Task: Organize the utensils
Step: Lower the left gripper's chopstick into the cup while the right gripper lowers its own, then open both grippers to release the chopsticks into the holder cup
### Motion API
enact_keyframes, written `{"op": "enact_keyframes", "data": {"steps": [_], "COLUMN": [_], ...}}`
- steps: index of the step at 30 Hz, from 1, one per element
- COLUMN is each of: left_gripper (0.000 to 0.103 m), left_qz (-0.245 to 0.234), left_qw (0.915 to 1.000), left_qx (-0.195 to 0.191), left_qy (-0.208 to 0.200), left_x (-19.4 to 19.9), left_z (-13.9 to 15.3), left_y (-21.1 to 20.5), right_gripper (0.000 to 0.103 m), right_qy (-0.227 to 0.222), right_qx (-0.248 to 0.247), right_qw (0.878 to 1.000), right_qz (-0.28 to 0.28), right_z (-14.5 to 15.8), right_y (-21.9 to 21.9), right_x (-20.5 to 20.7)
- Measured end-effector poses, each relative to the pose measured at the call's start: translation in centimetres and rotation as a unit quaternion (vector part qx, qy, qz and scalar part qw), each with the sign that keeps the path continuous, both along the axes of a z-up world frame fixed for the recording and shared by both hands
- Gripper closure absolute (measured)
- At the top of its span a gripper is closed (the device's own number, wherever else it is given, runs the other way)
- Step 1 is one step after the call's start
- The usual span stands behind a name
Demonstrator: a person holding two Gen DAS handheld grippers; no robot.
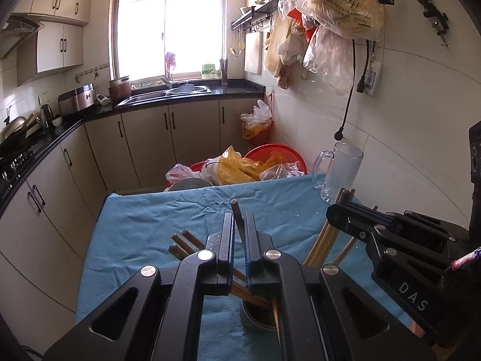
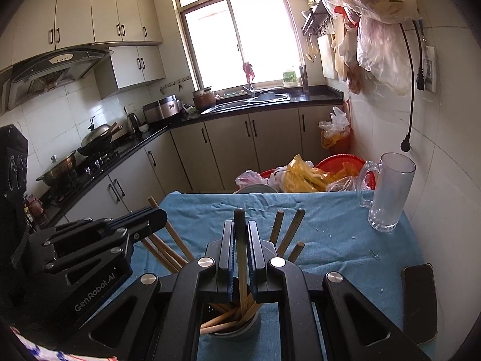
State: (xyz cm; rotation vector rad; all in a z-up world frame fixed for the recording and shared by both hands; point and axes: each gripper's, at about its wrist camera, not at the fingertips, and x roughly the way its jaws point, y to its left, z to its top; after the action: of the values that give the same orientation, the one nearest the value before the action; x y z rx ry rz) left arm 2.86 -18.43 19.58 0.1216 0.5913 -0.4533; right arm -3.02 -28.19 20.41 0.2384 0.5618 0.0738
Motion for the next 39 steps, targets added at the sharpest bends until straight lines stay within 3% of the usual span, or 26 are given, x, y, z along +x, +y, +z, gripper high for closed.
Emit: {"op": "enact_keyframes", "data": {"steps": [14, 22, 26, 33, 39], "left_gripper": [0.097, 0.097, 0.096, 0.073, 0.044], "left_qz": [0.011, 0.018, 0.024, 0.048, 0.078], "left_qw": [0.9999, 0.9998, 0.9994, 0.9979, 0.9948], "left_qx": [0.008, -0.011, -0.022, -0.036, -0.041], "left_qy": [0.000, -0.001, -0.006, -0.024, -0.051], "left_x": [0.2, -0.7, -1.4, -3.4, -6.3], "left_z": [0.0, 1.0, 1.9, 3.6, 5.1], "left_y": [0.4, 1.4, 2.2, 4.2, 6.2], "right_gripper": [0.094, 0.094, 0.079, 0.070, 0.061], "right_qy": [0.024, 0.028, 0.020, 0.000, -0.021], "right_qx": [-0.007, -0.008, 0.004, 0.001, -0.003], "right_qw": [1.000, 1.000, 1.000, 1.000, 1.000], "right_qz": [-0.003, -0.004, -0.008, -0.012, -0.017], "right_z": [-1.6, -1.7, -1.2, 0.7, 2.4], "right_y": [0.2, 0.2, 0.0, 0.0, 0.2], "right_x": [0.7, 0.9, 0.4, -1.1, -3.5]}}
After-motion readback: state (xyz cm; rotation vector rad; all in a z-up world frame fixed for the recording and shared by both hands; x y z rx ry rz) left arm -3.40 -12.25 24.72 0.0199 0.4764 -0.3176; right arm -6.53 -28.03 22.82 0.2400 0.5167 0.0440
